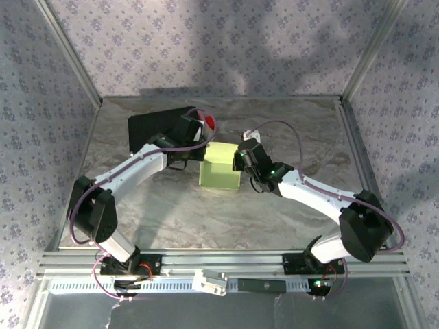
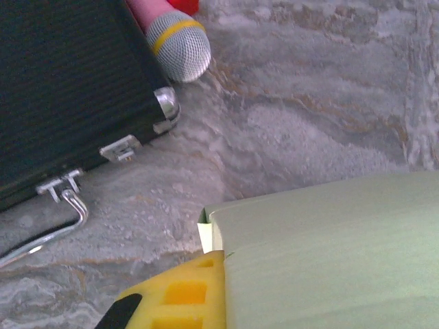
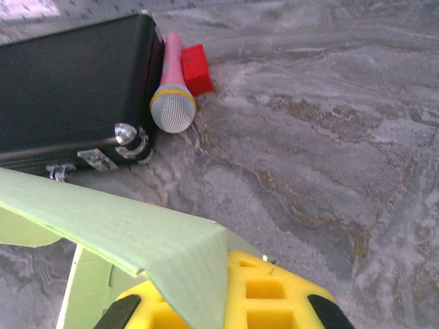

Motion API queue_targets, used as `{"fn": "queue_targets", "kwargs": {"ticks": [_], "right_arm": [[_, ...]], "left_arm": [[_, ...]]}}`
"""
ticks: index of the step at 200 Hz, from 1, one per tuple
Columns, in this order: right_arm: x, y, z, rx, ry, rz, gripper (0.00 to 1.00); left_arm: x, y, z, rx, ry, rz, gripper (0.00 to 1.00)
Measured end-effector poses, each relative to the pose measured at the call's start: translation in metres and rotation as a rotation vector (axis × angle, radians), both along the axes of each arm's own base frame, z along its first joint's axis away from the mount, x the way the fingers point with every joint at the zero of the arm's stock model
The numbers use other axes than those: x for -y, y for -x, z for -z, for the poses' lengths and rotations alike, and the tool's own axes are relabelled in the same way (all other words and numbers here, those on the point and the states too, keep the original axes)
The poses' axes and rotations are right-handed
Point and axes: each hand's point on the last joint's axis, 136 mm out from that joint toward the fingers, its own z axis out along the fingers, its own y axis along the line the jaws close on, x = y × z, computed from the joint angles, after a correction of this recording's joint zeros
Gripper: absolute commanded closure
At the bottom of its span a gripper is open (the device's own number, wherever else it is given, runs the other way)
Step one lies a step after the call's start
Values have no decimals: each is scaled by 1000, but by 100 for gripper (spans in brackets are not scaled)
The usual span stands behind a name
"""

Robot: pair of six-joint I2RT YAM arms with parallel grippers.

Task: Fold the paper box

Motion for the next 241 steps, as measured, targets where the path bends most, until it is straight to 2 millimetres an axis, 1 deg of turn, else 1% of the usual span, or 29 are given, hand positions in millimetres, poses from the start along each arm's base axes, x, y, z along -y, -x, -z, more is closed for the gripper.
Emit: {"fn": "queue_targets", "kwargs": {"ticks": [25,34,47,71,88,133,147,165,187,202,241], "right_arm": [[2,-6,0,56,-25,2,100],[2,-8,1,75,-37,3,100],[4,-8,5,92,-42,-5,100],[4,-4,16,101,-46,-23,100],[3,-5,20,109,-49,-27,100],[-1,-7,19,142,-64,-22,100],[-4,-4,19,154,-64,-26,100],[-5,0,23,163,-60,-26,100],[-2,5,30,164,-47,-19,100],[0,7,34,164,-39,-14,100],[1,13,35,180,-43,-23,100]], "left_arm": [[4,-11,-8,61,26,-13,99],[5,-14,-7,81,37,-17,99],[6,-15,0,101,54,-20,99],[5,-4,18,117,84,-10,99],[4,0,24,126,96,-6,99],[2,2,25,152,129,-21,99],[-1,7,25,160,139,-27,99],[-2,13,25,173,147,-33,99],[0,23,36,172,141,-27,99],[3,27,39,191,147,-22,99],[2,37,39,233,158,-21,99]]}}
